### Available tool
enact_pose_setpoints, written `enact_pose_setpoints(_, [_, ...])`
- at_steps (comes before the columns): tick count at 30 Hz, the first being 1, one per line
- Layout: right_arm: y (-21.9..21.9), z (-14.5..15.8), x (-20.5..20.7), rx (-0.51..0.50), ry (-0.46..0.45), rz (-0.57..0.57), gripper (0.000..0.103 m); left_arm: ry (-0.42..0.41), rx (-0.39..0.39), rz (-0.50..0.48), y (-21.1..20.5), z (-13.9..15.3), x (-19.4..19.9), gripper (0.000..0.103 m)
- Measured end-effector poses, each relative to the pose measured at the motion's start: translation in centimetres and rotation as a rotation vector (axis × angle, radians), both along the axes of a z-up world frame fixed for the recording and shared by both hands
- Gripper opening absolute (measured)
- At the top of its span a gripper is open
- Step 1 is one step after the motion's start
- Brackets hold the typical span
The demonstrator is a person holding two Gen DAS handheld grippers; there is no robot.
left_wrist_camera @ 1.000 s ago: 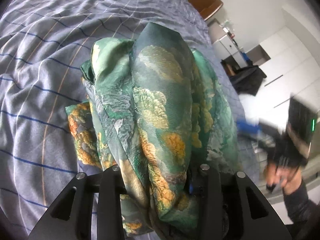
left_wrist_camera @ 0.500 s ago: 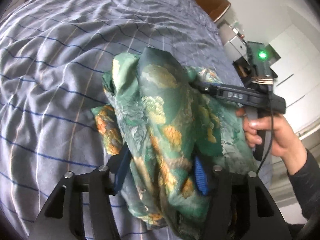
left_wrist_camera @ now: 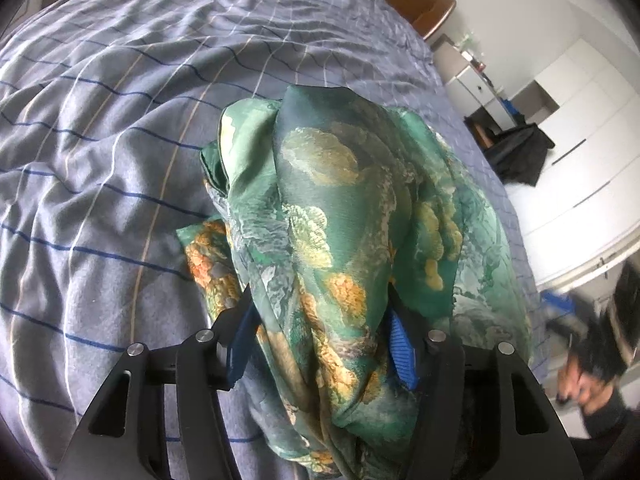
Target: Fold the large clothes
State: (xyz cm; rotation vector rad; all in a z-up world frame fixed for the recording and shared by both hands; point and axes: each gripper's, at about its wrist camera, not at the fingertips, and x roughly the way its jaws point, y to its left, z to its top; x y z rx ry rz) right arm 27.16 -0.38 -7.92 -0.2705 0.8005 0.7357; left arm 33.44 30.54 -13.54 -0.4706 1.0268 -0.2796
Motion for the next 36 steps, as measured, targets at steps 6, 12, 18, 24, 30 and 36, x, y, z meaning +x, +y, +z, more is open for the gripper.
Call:
enact_pose_setpoints(6, [-0.9,-4.5,-3.6,0.054,0.054,-0.058,0.044,0.005,0.028,0.011,-0.5,0.0,-0.1,0.062])
enact_pose_setpoints(12, [0.2,-7.0,-1.7,0.008,0.118,-0.087,0.044,0.002,0.052,0.018,-1.3,-0.4,0.1,0.065])
enact_pose_setpoints(18, [1.5,-8.1,-1.7,-0.037,0.058,-0.094,0.045,0.005,0.055,0.049,-1.2,-0.6,0.2,0.067])
enact_pose_setpoints(24, [0.1,-5.4,-3.8,0.012,0.006,-0.137,0.064,-0.044,0.080,0.130,-1.4,1.7,-2.2,0.072])
enact_pose_setpoints(30, [-3.8,-1.5,-6.0,0.062,-0.125,-0.203,0.078,-0.164,0.237,0.258,-0.6,6.6,-7.1,0.100])
enact_pose_setpoints(36, [-7.5,-0.3,-7.2,-0.044,-0.230,-0.319,0.079,-0.063,0.445,0.337,1.2,6.7,-8.8,0.102])
